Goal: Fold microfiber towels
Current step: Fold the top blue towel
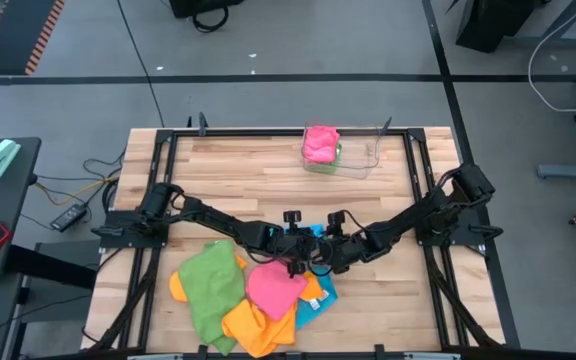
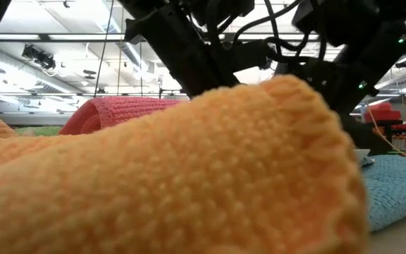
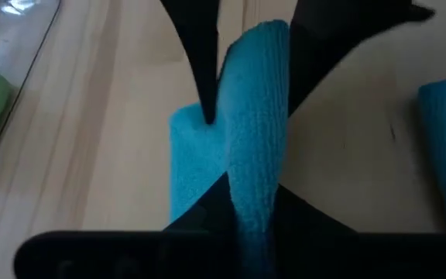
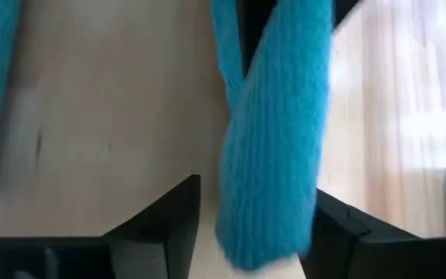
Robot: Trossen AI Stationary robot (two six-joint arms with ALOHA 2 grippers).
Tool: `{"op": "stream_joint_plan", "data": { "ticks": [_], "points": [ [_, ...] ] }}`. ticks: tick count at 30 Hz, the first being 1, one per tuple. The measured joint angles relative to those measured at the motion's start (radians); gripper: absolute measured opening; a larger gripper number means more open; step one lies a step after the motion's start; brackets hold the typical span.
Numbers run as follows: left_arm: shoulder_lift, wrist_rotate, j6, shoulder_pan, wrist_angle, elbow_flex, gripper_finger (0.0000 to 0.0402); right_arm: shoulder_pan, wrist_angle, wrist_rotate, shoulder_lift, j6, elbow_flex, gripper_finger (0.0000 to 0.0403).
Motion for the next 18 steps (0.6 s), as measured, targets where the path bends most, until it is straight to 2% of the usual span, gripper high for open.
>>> {"op": "stream_joint_plan", "data": {
  "ticks": [4, 11, 14, 18],
  "points": [
    [0.000, 0.000, 0.000, 0.000, -0.018, 0.000, 0.0033, -0.014, 0.007, -0.009, 0.014, -0.014, 0.000, 0.0140],
    [0.000, 0.038, 0.000, 0.000, -0.018, 0.000, 0.0039, -0.017, 0.021, -0.013, 0.014, -0.046, -0.001, 0.0019],
    [0.000, 0.060, 0.000, -0.006, -0.021, 0.000, 0.0063, -0.017, 0.014, -0.017, 0.013, -0.048, -0.001, 0.0012],
    [-0.017, 0.076, -0.004, -0.032, -0.049, 0.001, 0.0116, -0.007, -0.056, 0.005, -0.018, -0.041, -0.001, 0.0010]
  ]
}}
